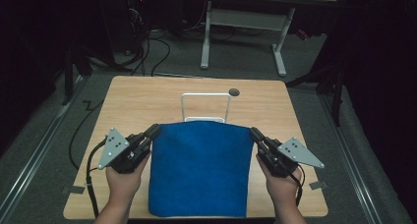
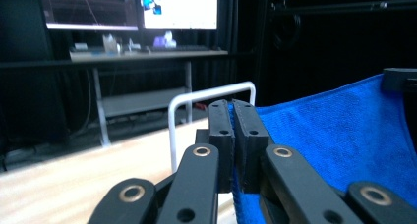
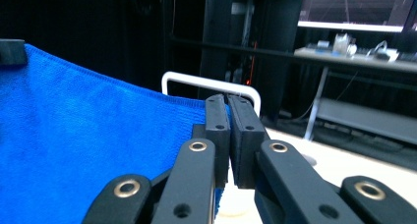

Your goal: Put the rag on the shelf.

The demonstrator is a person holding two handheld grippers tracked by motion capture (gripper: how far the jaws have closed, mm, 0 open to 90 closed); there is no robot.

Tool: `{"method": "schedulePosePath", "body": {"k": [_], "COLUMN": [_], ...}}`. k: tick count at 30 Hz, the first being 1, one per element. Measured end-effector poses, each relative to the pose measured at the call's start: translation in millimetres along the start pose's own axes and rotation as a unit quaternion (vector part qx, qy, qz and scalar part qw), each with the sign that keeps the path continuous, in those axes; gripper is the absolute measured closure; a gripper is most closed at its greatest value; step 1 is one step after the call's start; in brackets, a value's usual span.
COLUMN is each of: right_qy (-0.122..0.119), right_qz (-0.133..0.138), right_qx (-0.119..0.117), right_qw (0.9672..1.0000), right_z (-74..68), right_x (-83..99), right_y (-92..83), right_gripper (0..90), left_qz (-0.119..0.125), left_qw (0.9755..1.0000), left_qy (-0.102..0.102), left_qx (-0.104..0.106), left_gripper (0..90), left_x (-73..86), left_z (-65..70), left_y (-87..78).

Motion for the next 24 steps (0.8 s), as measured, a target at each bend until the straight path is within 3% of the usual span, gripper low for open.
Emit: {"method": "schedulePosePath", "body": {"k": [2, 8, 13, 16, 20, 24], "right_qy": [-0.008, -0.025, -0.033, -0.038, -0.031, -0.020], "right_qz": [0.020, 0.044, 0.057, 0.057, 0.054, 0.048], "right_qx": [0.002, 0.007, 0.011, 0.013, 0.017, 0.024], "right_qw": [0.9998, 0.9987, 0.9978, 0.9975, 0.9979, 0.9984], "right_z": [-0.5, 1.7, 4.7, 8.2, 17.2, 30.9], "right_x": [-14.2, -41.1, -60.4, -67.9, -72.5, -73.6], "right_y": [-1.9, -0.3, 3.8, 7.8, 13.0, 19.5], "right_gripper": [88.3, 88.4, 88.4, 88.4, 88.4, 88.5], "left_qz": [0.012, 0.037, 0.049, 0.056, 0.047, 0.031], "left_qw": [0.9999, 0.9991, 0.9986, 0.9979, 0.9984, 0.9982], "left_qy": [0.002, 0.016, 0.016, 0.025, 0.023, 0.038], "left_qx": [-0.001, -0.009, -0.014, -0.021, -0.024, -0.035], "left_gripper": [87.7, 87.7, 87.8, 87.7, 87.7, 87.8], "left_x": [-8.1, -27.4, -38.2, -46.7, -48.5, -48.0], "left_z": [-0.6, -4.3, -9.3, -14.4, -22.6, -30.0], "left_y": [0.5, 7.4, 12.7, 20.3, 33.3, 50.3]}}
Point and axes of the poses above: each handheld gripper's, and its own axes: y roughly forward along the jaws, x roughly out of its underside, z roughly to its right, the point moved 6 cm from there along y, roughly forward along the jaws, and after that the axes turned 13 degrees about -x, right-handed, at the moved point
